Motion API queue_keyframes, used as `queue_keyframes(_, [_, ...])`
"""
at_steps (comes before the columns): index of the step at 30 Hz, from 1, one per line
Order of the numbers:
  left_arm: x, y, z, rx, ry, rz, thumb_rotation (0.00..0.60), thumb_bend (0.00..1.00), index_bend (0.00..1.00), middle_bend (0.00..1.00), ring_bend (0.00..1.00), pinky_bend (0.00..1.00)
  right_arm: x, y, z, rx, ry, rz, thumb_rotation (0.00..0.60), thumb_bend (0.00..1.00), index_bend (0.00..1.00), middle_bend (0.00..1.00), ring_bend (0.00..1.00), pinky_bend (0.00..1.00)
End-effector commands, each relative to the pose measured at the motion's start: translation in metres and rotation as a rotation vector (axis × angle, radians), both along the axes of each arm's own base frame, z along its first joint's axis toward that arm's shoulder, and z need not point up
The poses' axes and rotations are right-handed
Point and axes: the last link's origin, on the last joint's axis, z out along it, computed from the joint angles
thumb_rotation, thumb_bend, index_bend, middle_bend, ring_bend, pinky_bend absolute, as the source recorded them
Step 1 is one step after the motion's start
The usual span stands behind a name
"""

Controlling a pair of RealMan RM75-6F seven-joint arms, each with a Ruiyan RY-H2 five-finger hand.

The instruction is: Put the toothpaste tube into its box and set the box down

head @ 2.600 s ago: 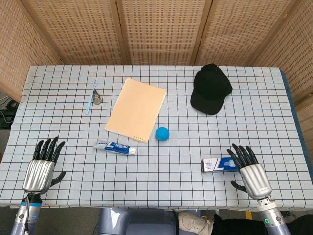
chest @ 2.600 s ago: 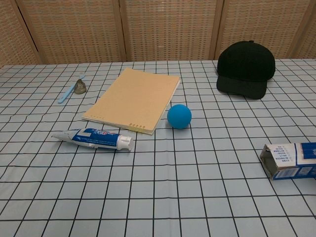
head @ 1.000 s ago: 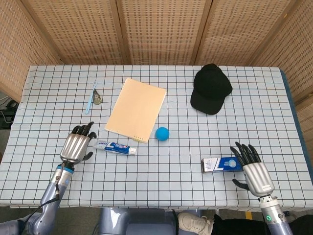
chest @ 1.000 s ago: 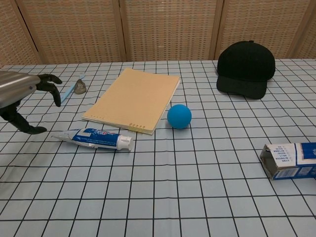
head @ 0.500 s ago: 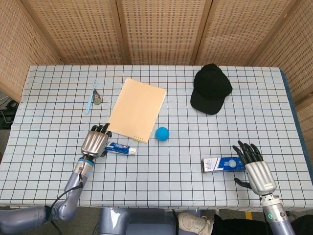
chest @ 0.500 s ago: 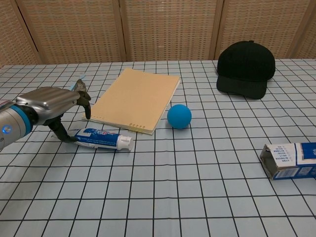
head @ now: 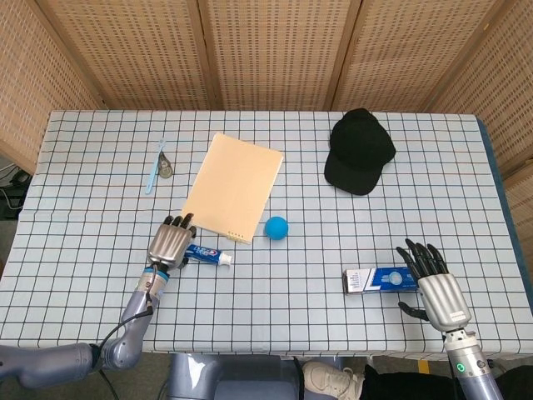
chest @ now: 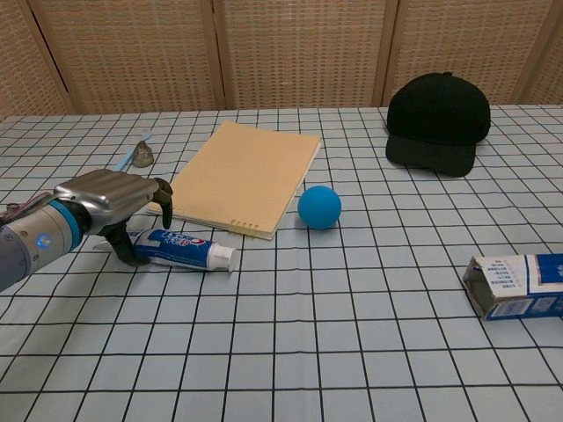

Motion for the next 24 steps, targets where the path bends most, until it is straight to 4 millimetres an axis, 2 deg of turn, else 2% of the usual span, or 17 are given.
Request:
queue_keyframes(1, [0.000,0.000,-0.003,-0.002,-0.001,-0.004,0.600,0.30,0.53,0.25,0.28,0.26,0.000,0.000,0.000,-0.002,-0.001,0.002,0.600,0.13,0.06,0.00,0.00,0.00])
queue_keyframes(5, [0.001,-0.001,-0.007,0.011,-0.001,-0.027,0.600,0.42,0.78,0.49,0.48,0.40,0.001,0.000,0.001,-0.003,-0.005,0.006,0.600,0.13,0.07,0.00,0.00,0.00])
queue_keyframes(8, [0.004,-0.004,-0.007,0.037,-0.034,-0.067,0.600,0.47,0.87,0.57,0.55,0.47,0.001,0.001,0.001,-0.006,-0.010,0.012,0.600,0.13,0.07,0.00,0.00,0.00])
queue_keyframes(16, [0.007,-0.005,0.019,0.093,-0.088,-0.148,0.600,0.47,0.88,0.58,0.56,0.48,0.003,0.001,0.002,-0.007,-0.015,0.019,0.600,0.13,0.08,0.00,0.00,0.01])
queue_keyframes(20, [0.009,-0.003,0.046,0.135,-0.123,-0.192,0.600,0.47,0.88,0.58,0.56,0.48,0.005,0.002,-0.001,-0.002,-0.001,0.019,0.600,0.13,0.10,0.00,0.00,0.02])
queue_keyframes(24, [0.008,-0.003,0.067,0.162,-0.153,-0.212,0.600,0.47,0.88,0.58,0.56,0.48,0.005,0.002,-0.008,0.022,0.044,-0.006,0.600,0.12,0.16,0.00,0.00,0.05])
